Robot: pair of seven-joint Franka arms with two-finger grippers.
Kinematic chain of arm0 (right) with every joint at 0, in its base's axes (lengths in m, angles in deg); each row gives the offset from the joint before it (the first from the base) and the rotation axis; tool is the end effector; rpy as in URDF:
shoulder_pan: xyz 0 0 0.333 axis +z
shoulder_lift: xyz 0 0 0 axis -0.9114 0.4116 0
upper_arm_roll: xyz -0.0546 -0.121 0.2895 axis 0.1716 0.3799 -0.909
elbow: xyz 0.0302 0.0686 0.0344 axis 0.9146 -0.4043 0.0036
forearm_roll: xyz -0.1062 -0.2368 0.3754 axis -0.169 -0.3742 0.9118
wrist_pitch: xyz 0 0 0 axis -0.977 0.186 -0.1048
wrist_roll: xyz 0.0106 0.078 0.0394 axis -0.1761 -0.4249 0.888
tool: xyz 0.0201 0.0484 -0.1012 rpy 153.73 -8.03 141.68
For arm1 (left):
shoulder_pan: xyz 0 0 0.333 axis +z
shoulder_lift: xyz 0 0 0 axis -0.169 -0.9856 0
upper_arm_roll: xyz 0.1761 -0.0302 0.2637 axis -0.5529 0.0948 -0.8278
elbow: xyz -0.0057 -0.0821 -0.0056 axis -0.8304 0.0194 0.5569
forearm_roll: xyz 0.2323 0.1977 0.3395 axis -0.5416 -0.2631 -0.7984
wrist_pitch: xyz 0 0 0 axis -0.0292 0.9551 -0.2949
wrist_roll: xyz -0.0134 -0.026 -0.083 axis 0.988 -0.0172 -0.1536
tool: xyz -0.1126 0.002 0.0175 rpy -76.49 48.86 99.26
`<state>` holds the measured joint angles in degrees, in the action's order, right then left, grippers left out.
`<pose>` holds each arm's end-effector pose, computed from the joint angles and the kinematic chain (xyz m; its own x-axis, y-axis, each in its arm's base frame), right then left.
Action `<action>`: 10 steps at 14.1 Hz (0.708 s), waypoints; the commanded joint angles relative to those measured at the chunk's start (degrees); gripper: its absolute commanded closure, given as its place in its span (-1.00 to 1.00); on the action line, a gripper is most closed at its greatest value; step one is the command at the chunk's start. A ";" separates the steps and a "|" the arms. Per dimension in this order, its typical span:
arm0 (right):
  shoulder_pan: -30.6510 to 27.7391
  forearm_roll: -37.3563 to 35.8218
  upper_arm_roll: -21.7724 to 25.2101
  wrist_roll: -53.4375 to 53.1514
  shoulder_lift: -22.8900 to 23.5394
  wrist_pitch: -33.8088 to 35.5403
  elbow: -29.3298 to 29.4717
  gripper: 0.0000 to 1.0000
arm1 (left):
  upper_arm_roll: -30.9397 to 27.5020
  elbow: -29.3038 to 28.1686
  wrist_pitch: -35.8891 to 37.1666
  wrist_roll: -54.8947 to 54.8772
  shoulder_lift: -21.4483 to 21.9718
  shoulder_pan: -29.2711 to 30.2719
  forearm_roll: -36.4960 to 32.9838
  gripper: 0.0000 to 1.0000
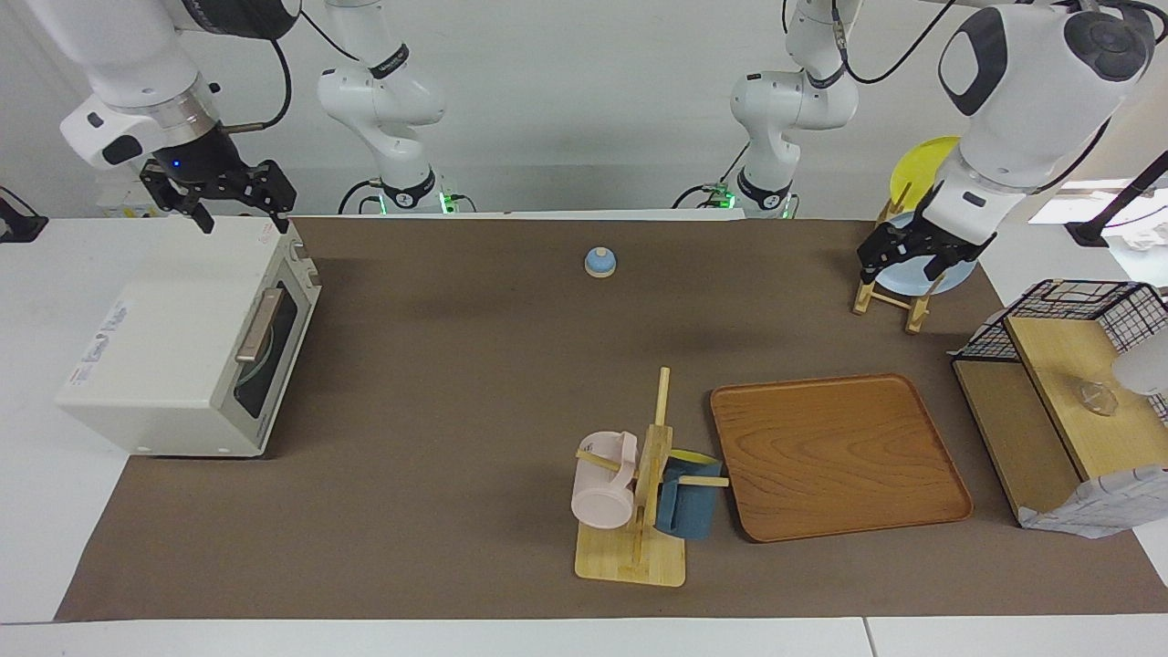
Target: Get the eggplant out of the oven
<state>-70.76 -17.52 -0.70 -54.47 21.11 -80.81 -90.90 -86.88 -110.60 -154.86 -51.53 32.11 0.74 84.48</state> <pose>0.5867 -0.0462 0.6366 0.9976 0.0083 -0.0693 0.0120 -0.9986 0.0523 0.6241 -0.0598 0.5975 0.9984 0.0177 -0.0542 0.0186 -0.9997 0.0173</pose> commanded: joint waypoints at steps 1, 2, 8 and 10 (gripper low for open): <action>-0.56 -0.80 -0.64 0.59 -0.26 -0.06 -0.55 -1.00 | -0.37 0.68 2.34 -0.46 1.75 2.21 0.05 -1.00; -0.48 -0.71 -0.64 0.41 0.00 -0.15 -0.55 -1.00 | -0.37 0.69 2.44 -0.55 1.75 2.40 0.05 -1.00; -0.48 0.34 -0.55 2.95 -0.52 -2.24 -2.99 -0.33 | -0.29 -0.72 2.10 -0.38 2.72 2.40 -0.04 -1.00; -0.21 0.08 -0.47 6.46 -2.36 -10.23 -9.74 0.82 | -0.29 -0.72 2.09 -0.38 2.72 2.40 -0.04 -1.00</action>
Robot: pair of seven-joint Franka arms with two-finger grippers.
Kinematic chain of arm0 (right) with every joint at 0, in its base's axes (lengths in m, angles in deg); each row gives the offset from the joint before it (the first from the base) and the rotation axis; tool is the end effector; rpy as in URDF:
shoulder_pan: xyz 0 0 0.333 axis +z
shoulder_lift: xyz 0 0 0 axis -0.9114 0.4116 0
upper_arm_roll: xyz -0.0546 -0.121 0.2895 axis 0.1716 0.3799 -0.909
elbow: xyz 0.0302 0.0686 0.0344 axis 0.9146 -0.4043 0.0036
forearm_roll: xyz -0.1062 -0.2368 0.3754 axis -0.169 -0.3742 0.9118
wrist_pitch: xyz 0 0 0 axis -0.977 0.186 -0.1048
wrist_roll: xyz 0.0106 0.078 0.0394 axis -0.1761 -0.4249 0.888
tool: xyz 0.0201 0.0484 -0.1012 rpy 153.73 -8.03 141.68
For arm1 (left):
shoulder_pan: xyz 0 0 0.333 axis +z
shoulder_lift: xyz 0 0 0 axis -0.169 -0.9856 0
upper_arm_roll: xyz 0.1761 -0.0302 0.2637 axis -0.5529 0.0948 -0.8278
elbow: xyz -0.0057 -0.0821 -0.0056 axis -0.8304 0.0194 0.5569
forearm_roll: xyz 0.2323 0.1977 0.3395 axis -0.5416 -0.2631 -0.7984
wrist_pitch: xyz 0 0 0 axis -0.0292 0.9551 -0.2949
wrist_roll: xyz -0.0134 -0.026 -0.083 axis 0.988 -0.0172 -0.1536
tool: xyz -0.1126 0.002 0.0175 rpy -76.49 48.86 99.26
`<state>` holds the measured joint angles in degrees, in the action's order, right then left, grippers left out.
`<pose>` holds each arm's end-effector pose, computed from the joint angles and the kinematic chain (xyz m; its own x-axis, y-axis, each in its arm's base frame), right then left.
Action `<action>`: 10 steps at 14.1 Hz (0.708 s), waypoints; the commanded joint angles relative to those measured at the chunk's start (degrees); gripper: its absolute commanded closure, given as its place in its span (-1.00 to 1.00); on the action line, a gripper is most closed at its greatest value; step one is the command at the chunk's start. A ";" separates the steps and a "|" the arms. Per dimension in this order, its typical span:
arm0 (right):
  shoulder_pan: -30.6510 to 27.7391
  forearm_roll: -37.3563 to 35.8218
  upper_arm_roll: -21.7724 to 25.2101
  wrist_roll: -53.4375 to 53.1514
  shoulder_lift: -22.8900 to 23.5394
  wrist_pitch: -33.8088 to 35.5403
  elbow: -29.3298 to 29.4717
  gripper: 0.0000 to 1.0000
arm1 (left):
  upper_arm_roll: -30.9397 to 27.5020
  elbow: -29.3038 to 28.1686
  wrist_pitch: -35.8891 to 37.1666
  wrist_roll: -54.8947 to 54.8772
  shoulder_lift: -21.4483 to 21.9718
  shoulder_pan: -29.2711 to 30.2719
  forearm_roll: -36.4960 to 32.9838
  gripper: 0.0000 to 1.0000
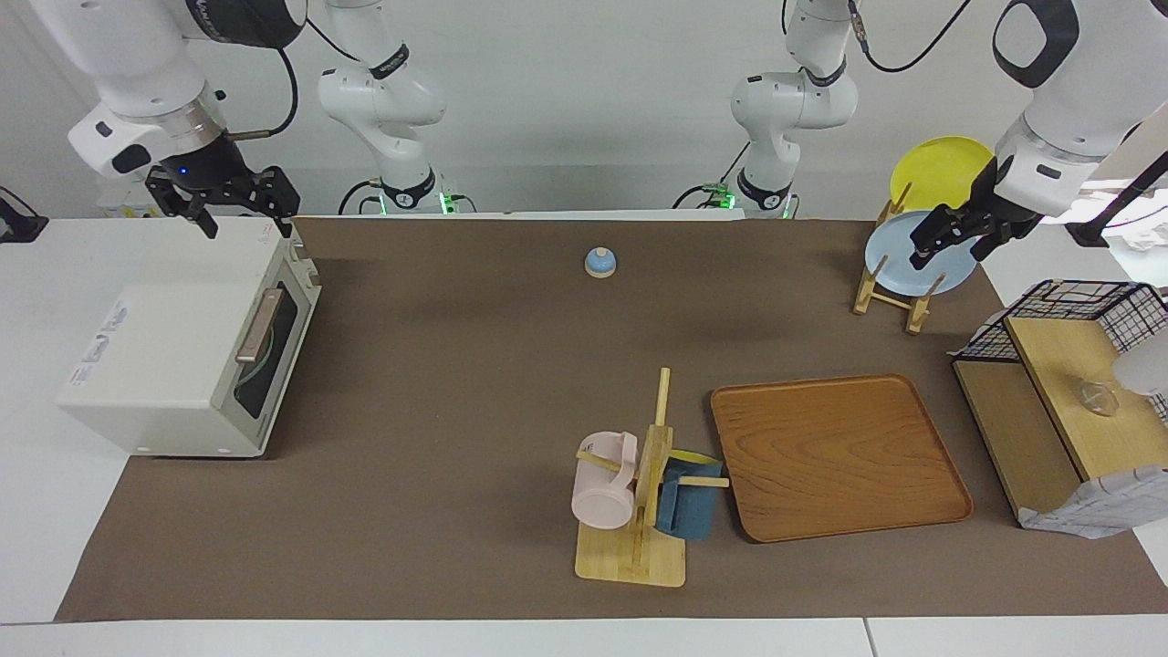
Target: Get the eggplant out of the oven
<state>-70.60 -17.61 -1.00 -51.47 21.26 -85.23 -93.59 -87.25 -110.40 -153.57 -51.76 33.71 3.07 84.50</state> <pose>0.5955 -0.0418 0.6165 0.9963 0.0728 -0.0450 0.0752 -0.9957 0.0541 0.6161 -0.0295 0.6149 0.9972 0.0600 -0.0455 0.0610 -0.9979 0.0206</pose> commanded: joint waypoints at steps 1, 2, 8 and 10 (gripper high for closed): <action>-0.89 -0.27 -0.09 5.75 -2.43 -9.06 -9.53 1.00 | 0.08 -0.91 0.89 -0.15 1.12 0.07 -0.06 -1.00; -1.07 -1.06 0.00 5.94 -1.56 -10.92 -10.77 1.00 | 0.08 -1.00 0.80 -0.15 1.12 0.07 -0.06 -1.00; -2.57 -7.57 0.00 5.77 5.22 -15.86 -13.42 1.00 | 0.08 -0.91 0.89 -0.06 1.12 0.07 -0.06 -1.00; -2.66 -7.57 -0.08 5.77 6.01 -18.22 -14.91 1.00 | 0.08 -0.91 0.89 -0.15 1.12 0.07 -0.06 -1.00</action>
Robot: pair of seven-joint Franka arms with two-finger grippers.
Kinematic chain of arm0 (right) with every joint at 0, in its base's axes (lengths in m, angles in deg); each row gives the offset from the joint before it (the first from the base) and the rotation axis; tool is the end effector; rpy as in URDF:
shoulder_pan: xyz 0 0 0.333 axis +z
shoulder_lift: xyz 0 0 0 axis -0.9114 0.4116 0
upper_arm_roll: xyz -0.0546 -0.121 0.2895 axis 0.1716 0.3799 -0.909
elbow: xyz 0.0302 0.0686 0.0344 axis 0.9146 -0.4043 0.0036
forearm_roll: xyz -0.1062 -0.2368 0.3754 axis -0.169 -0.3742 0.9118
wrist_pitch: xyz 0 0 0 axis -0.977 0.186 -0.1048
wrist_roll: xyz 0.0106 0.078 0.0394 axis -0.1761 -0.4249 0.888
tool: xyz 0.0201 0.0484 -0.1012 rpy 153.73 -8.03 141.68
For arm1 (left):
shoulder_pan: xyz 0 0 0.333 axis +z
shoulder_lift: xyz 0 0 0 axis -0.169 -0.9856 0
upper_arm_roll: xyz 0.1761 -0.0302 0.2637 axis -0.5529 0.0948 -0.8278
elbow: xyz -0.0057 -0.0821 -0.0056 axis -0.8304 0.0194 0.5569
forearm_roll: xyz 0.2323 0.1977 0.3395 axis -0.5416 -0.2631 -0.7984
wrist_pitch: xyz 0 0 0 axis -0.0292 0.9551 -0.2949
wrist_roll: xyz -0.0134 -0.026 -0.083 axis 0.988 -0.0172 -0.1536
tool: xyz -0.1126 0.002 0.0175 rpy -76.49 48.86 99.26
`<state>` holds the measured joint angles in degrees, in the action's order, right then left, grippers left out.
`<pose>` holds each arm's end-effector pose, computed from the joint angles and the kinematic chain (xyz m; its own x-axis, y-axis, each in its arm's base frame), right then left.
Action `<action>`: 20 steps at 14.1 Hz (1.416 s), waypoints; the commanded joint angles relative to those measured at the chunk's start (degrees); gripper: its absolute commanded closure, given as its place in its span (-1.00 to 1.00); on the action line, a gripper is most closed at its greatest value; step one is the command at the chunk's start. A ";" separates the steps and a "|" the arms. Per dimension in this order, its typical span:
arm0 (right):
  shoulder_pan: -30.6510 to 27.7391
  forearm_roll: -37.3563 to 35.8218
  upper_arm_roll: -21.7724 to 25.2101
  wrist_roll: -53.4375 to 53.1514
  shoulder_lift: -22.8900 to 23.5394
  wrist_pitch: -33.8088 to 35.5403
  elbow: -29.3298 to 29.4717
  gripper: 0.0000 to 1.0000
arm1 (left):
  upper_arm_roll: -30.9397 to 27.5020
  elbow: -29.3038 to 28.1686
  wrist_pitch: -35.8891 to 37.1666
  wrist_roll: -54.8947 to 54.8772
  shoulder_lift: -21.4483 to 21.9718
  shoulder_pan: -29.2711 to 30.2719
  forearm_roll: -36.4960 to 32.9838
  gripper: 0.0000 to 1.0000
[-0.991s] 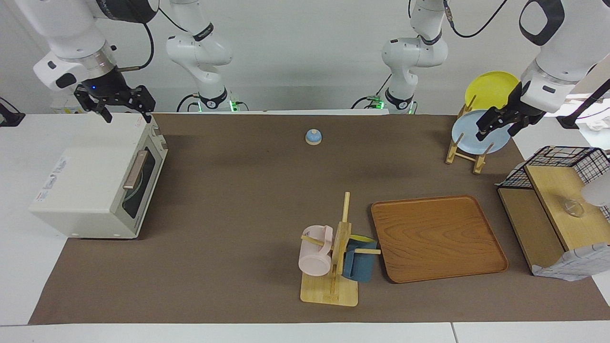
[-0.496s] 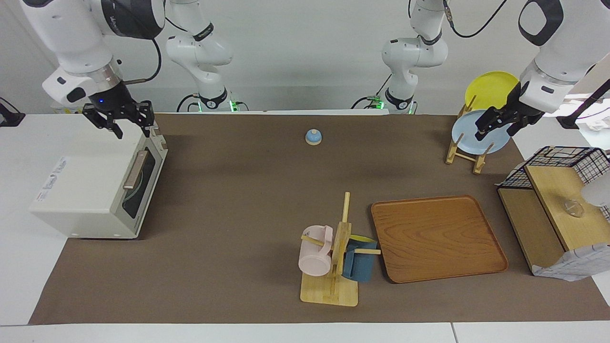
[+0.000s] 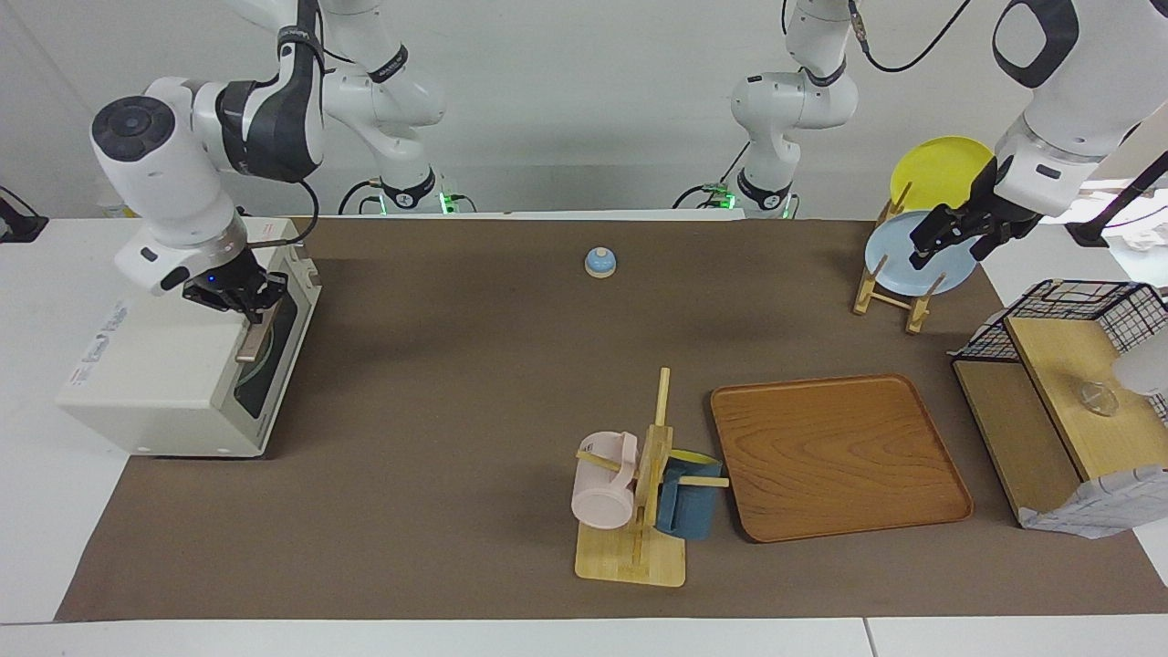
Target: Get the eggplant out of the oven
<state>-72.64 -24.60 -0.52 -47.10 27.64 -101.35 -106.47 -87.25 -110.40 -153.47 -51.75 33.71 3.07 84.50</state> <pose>0.6219 -0.0805 0.4515 0.9804 0.1493 -0.1287 0.1674 -0.9753 0.1439 0.6159 -0.0295 0.6147 0.9971 0.0602 -0.0473 0.0612 -0.9979 0.0204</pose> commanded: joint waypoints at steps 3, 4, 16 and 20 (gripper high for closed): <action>3.05 -0.58 -0.73 -3.41 2.96 -8.69 -4.41 1.00 | 0.08 -1.00 0.79 -0.15 1.12 0.07 -0.06 -1.00; 5.16 -0.49 -0.73 -6.83 4.71 -10.79 -4.32 1.00 | 0.08 -1.00 0.79 -0.06 1.12 0.07 -0.06 -1.00; 15.29 4.52 -1.08 -24.97 11.52 -12.95 -0.54 -0.12 | 0.08 -0.91 0.79 -0.06 1.12 0.07 -0.06 -1.00; 13.37 2.86 -0.56 -26.20 8.25 -2.47 -1.15 -0.15 | 0.08 -0.91 0.70 -0.06 1.12 0.07 -0.06 -1.00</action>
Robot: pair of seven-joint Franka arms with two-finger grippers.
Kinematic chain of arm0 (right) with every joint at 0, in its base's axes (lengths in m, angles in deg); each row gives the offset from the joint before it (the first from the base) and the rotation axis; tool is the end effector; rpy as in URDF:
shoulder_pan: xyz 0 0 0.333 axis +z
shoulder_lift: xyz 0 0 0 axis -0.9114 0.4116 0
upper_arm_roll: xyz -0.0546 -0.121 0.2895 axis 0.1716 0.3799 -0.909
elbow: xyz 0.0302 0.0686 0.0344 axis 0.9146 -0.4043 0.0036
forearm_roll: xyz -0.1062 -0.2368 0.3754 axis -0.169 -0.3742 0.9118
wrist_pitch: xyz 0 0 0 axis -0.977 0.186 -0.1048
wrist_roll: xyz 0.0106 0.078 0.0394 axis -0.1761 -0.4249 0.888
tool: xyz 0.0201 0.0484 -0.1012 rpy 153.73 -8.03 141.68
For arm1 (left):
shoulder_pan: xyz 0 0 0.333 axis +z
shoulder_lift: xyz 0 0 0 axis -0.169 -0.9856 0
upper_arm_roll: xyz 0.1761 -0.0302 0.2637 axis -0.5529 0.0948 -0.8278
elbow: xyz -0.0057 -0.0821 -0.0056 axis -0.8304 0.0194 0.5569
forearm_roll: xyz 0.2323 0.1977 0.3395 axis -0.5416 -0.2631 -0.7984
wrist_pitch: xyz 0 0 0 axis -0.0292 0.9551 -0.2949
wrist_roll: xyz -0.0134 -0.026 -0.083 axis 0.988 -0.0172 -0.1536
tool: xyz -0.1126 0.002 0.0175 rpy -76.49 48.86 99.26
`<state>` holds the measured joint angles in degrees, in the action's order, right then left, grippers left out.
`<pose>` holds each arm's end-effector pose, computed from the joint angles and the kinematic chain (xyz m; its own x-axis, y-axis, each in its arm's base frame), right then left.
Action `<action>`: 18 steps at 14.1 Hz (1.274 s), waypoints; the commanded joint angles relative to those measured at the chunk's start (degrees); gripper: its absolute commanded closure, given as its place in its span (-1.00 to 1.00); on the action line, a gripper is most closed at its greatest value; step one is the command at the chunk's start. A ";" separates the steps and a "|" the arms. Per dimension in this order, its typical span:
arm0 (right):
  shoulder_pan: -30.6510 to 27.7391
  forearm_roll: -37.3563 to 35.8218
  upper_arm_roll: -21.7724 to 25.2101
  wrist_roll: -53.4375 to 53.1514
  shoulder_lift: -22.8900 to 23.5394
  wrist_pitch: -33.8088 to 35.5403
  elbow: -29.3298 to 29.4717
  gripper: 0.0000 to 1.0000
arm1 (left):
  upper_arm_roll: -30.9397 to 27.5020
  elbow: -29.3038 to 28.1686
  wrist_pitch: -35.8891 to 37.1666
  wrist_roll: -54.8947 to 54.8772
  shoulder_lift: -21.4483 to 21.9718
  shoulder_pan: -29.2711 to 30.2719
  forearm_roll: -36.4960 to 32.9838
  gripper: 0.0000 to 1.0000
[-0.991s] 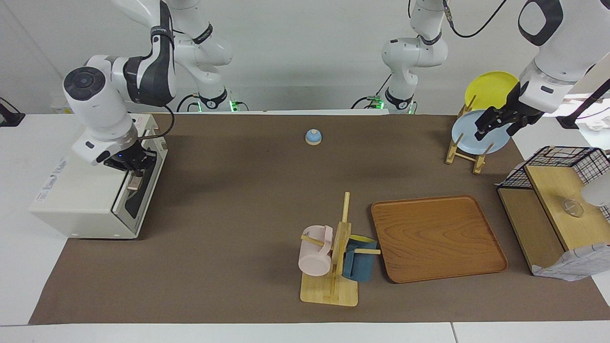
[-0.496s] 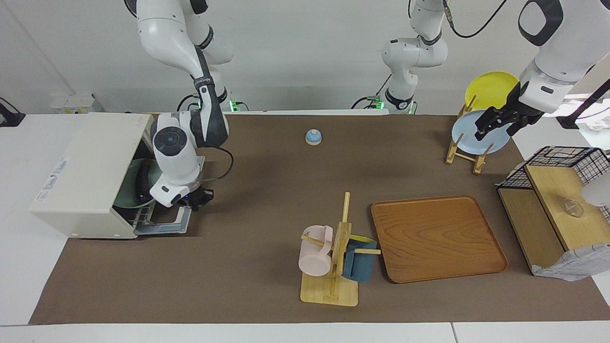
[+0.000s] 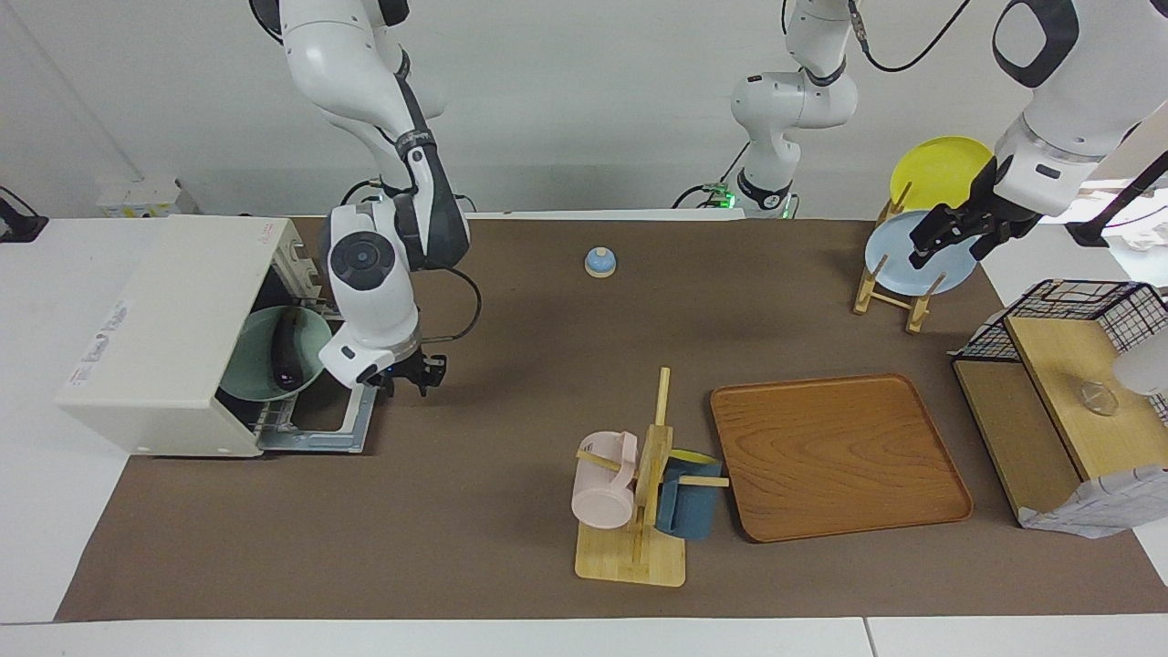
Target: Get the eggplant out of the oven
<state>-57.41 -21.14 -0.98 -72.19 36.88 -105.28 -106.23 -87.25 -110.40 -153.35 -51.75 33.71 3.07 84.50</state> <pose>0.6397 0.0999 0.3549 0.9878 -0.0195 -0.1544 0.0020 -0.9905 0.1375 0.6157 -0.0295 0.6146 0.9970 0.0601 -0.0494 0.0612 -0.9979 0.0202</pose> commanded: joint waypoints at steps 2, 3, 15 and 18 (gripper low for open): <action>-3.70 -5.94 -0.36 -1.11 -1.87 0.25 -3.83 -0.14 | 0.08 -0.91 0.68 -0.06 1.12 0.07 -0.06 -1.00; -4.58 -6.93 -0.36 -0.85 -2.39 -0.98 -5.07 -0.14 | 0.08 -0.91 0.59 -0.06 1.12 0.07 -0.06 -1.00; -6.00 -13.53 -0.45 3.64 -4.33 -3.36 -10.62 0.63 | 0.08 -0.91 0.68 -0.06 1.12 0.07 -0.06 -1.00; -2.07 -16.42 -0.62 4.78 -4.07 -0.92 -9.05 1.00 | 0.08 -0.91 0.68 -0.06 1.12 0.07 -0.06 -1.00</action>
<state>-62.04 -35.26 -1.13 -68.44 34.08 -107.22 -114.83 -87.25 -110.40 -153.30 -51.75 33.71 3.07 84.50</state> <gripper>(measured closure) 0.978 0.000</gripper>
